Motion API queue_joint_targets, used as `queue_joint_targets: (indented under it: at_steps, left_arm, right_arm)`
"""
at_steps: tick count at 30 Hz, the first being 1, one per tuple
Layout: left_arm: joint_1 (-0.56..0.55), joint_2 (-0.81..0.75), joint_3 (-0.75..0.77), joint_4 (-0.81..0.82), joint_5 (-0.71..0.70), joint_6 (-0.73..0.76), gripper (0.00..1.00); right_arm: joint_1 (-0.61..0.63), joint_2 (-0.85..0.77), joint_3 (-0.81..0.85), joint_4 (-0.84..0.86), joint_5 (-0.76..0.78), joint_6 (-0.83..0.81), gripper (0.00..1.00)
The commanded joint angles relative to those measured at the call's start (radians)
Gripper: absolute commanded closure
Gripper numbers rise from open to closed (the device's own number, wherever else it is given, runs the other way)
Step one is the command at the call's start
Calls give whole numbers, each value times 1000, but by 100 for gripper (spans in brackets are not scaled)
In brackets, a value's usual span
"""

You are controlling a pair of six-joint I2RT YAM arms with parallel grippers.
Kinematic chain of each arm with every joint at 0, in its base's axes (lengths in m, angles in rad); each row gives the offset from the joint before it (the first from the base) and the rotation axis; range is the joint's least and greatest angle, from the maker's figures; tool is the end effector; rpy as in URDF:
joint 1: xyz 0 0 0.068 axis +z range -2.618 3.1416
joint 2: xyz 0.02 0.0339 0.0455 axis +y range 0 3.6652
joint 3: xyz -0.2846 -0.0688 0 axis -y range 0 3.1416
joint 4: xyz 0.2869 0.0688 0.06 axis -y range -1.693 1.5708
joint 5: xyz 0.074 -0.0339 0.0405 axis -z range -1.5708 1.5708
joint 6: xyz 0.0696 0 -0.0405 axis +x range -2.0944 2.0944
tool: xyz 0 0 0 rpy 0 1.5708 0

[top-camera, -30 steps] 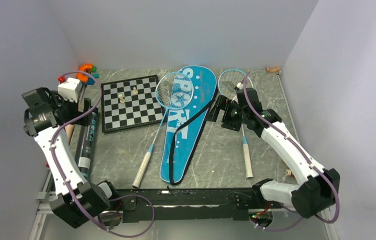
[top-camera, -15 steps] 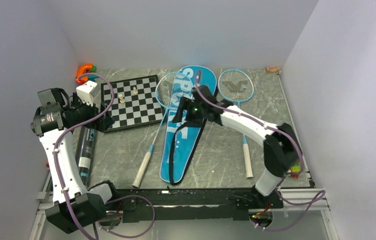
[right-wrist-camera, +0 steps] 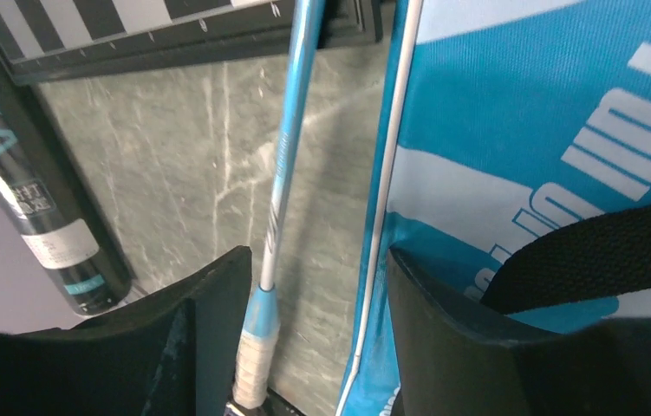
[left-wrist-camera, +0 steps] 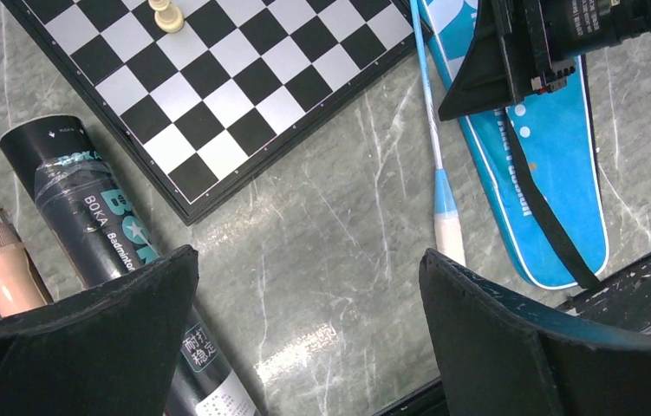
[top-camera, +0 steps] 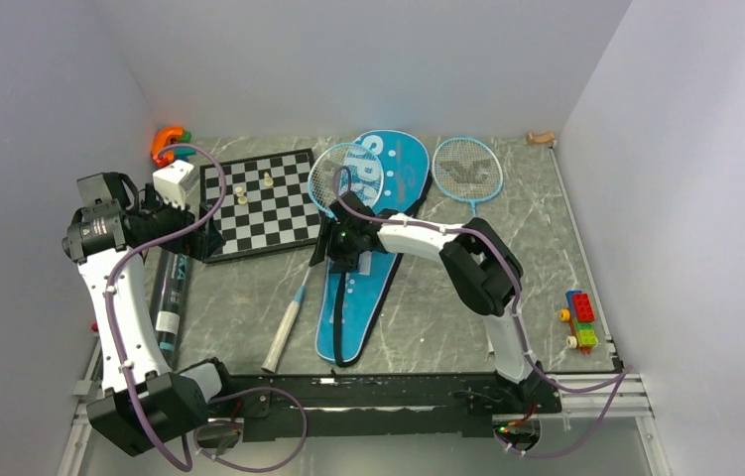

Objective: Pack up the badminton gear

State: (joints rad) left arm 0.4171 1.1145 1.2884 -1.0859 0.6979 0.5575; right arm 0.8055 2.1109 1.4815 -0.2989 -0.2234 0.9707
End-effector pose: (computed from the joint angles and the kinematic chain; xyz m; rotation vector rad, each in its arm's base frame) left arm 0.2419 0.0583 0.3770 0.4329 2.2038 -0.3598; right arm 0.3481 0.3847 0.1236 0.1251 2.7609 0.9085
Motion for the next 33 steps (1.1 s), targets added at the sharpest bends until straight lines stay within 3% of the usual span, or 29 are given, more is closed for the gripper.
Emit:
queue_joint_targets:
  at_steps: [1,7,17,33]
  left_arm:
    - [-2,-14,-3,-1,-4,29,1]
    - [-1,-21,-24,-9,-6,44,1]
    - [-2,-25,-30,-19,2,61,1]
    - [-1,-25,-20,-29,2,72,1]
  right_arm:
    - [-3,27,51,73,18,45,39]
    - [-5,29,27,132,-10,74,41]
    - [9,-107,-17,113,30,68,43]
    - [9,28,29,140,-26,91,44]
